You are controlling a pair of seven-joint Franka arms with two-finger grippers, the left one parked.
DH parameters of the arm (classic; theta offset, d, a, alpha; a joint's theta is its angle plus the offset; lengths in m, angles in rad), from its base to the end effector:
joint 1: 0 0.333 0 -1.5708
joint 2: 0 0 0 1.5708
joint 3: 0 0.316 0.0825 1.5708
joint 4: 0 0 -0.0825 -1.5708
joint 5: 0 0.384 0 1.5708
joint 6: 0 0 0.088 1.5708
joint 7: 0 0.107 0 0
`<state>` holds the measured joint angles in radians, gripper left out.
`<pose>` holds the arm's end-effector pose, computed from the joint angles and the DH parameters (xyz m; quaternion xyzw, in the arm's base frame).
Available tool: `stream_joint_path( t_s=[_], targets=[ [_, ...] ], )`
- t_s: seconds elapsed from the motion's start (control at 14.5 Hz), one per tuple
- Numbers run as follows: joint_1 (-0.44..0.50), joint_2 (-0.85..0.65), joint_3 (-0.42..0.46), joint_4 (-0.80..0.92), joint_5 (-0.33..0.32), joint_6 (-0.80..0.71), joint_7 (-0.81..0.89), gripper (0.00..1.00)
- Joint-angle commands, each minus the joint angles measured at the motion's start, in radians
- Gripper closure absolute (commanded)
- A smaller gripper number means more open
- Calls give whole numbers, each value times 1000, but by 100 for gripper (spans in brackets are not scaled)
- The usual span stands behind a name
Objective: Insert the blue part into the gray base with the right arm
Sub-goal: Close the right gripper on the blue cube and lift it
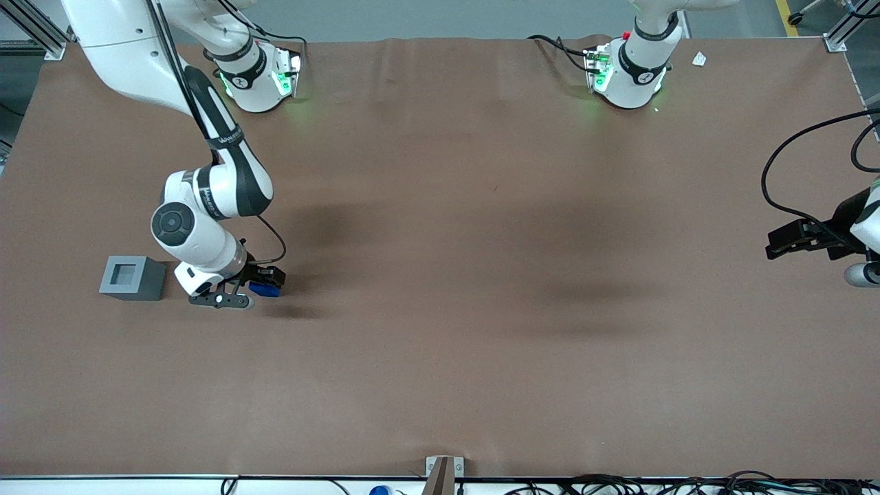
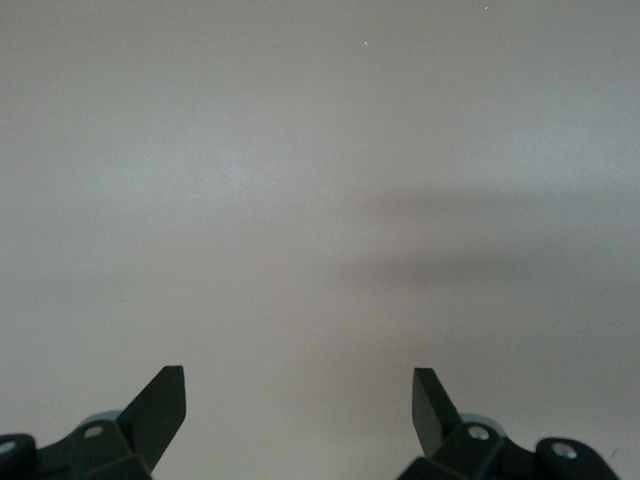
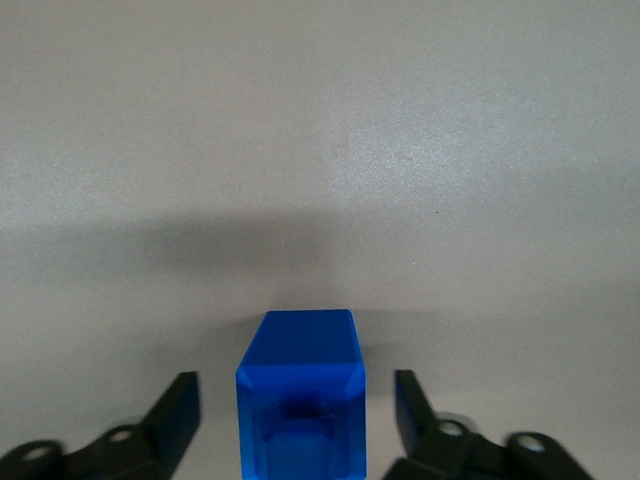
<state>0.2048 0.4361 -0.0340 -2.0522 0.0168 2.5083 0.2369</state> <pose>0.5886 0.1017 0.2247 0.9992 -0.0381 0.0104 0.0000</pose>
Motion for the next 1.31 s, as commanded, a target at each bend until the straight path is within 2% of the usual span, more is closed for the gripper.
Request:
stream_joint_path(
  t_s=[0.0,0.07,0.14,0.83,1.24],
  targets=[
    [-2,-11,0,-14,0,0,2,74],
    [-4,-11,0,-14,0,0,2,88],
    [-4,-11,0,-14,0,-2,4,91],
    [-4,-48,-1,9,0,-51,13,92],
    [-51,-134,-6,113,-1,-256,-7,93]
  ],
)
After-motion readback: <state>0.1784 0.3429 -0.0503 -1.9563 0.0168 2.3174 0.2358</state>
